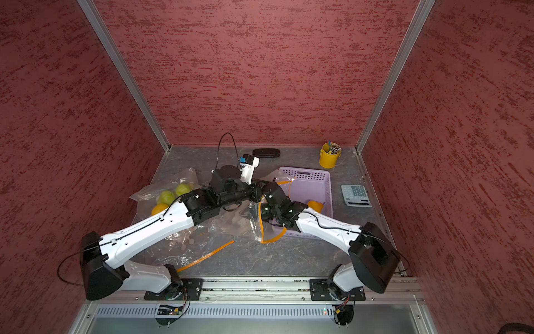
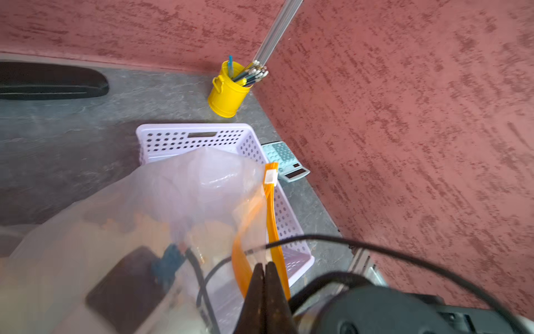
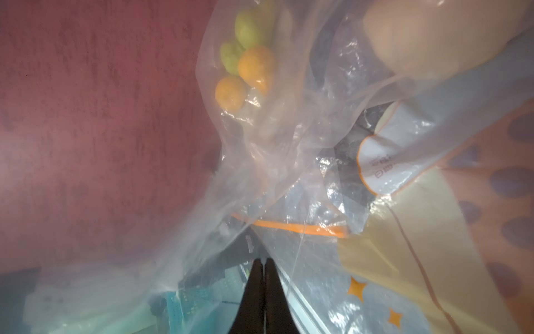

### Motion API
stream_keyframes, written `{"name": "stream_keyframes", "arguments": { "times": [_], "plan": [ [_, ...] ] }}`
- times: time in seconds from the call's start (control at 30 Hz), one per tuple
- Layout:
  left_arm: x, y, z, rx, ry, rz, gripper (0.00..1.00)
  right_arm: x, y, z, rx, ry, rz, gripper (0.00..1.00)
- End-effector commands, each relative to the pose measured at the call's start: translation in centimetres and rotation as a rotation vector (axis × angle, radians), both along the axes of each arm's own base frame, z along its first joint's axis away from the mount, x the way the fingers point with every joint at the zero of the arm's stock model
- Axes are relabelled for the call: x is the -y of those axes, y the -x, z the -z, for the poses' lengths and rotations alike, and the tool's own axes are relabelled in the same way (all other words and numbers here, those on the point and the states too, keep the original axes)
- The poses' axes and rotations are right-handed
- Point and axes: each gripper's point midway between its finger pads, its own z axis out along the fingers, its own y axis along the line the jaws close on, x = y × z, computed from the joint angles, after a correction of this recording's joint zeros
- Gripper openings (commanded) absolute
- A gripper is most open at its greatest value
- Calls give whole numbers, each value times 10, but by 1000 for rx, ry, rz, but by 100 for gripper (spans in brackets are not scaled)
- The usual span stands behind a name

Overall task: Open the zip-top bag and take out the pear
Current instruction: Pick up the pear from the zipper food storage bag.

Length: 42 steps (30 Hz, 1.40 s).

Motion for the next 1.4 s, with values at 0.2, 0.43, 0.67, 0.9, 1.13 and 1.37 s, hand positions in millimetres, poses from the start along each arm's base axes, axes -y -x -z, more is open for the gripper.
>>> {"name": "stream_keyframes", "arguments": {
  "times": [0.2,0.43,0.67,0.9,1.13,1.37],
  "plan": [
    [24,40,-50,69,179,125,0,-9,-34,69,-97,113,51,1],
    [12,30,-74,144,172,89,0,-8,-40,84,-96,127,66,15],
    [-1,22,-99,193,193,76,0,11,-32,94,-103,192,84,25],
    [-22,7,-114,232,168,1,0,7,-19,86,-104,121,38,27],
    [-23,-2,-114,211,192,12,0,14,-9,63,-12,116,15,32],
    [24,31,-88,122,214,147,0,-9,-37,74,-44,155,9,39]
  ]
}}
